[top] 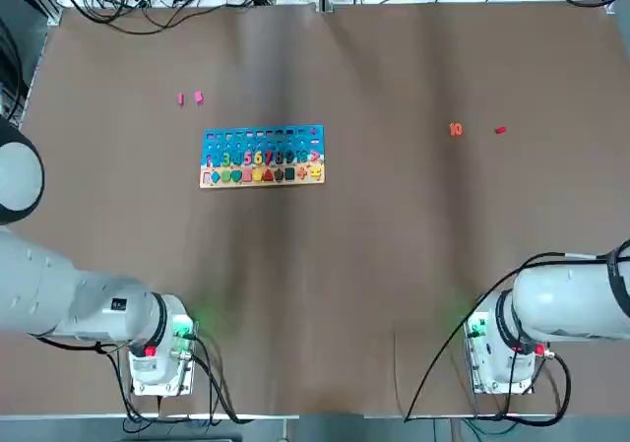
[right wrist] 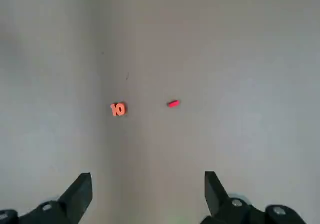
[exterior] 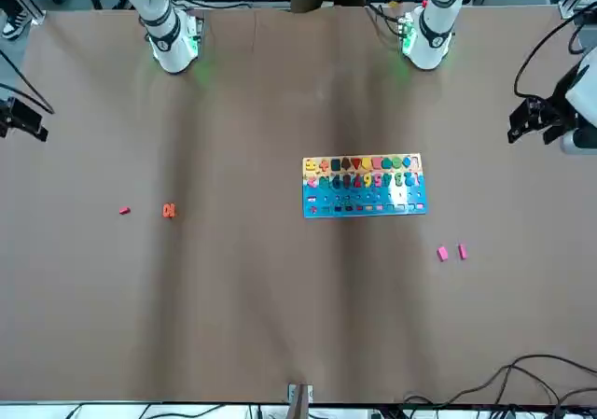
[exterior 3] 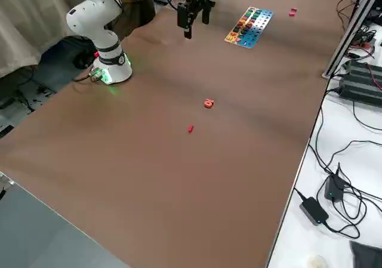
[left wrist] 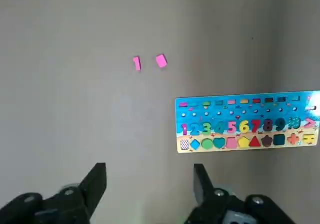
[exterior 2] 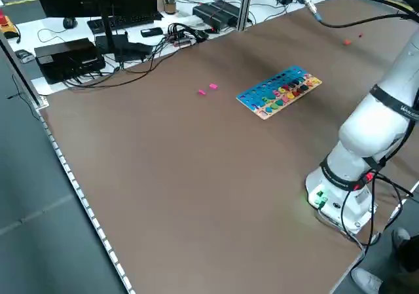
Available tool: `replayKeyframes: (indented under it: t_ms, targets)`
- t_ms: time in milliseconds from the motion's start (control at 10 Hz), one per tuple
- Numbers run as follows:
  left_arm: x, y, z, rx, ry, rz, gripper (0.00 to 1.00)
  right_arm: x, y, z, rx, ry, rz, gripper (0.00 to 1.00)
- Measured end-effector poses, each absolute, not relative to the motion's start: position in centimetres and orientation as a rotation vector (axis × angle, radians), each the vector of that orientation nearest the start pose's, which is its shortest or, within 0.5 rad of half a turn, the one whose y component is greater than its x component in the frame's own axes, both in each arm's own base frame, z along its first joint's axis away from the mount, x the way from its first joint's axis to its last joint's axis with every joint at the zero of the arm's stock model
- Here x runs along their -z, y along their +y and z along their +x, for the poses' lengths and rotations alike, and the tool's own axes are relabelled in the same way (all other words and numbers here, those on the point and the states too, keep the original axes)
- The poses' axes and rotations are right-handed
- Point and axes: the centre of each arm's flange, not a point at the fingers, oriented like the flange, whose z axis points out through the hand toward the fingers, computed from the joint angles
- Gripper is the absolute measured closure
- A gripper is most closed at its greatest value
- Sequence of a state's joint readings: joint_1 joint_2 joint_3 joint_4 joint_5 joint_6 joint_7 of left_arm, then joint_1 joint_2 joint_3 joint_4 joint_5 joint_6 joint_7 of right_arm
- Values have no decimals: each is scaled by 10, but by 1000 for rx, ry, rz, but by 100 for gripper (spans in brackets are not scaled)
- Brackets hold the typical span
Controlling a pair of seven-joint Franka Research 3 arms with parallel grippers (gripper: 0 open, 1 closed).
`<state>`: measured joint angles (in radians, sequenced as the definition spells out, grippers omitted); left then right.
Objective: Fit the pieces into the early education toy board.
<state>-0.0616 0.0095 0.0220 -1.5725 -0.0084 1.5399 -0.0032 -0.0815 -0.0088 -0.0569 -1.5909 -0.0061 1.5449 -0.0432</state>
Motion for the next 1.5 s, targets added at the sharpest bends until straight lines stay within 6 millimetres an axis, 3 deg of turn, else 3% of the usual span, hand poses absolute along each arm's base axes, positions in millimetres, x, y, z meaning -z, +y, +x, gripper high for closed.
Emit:
replayKeyframes:
  t_ms: [100, 300, 500, 700, 1200, 1300, 1500]
  targets:
    - [-608, -23, 553, -90, 59, -3144, 28, -612, -74, 547, -73, 141, -3128, 1]
    - [-593, -23, 551, -127, 59, -3138, 60, -593, -60, 557, -100, 102, -3111, 1]
    - [-558, -21, 544, -136, 57, -3136, 74, -571, -40, 567, -145, 50, -3110, 1]
    - [-516, -19, 528, -185, 54, -3134, 78, -551, -30, 575, -136, 23, -3112, 2]
    - [-428, -2, 502, -233, 4, -3136, 94, -457, -24, 575, -98, 38, -3091, 3]
    - [-403, -1, 496, -209, 1, -3138, 99, -441, -18, 574, -81, 40, -3088, 3]
    - [-352, -2, 480, -146, -2, -3141, 99, -412, -5, 568, -97, 25, -3090, 4]
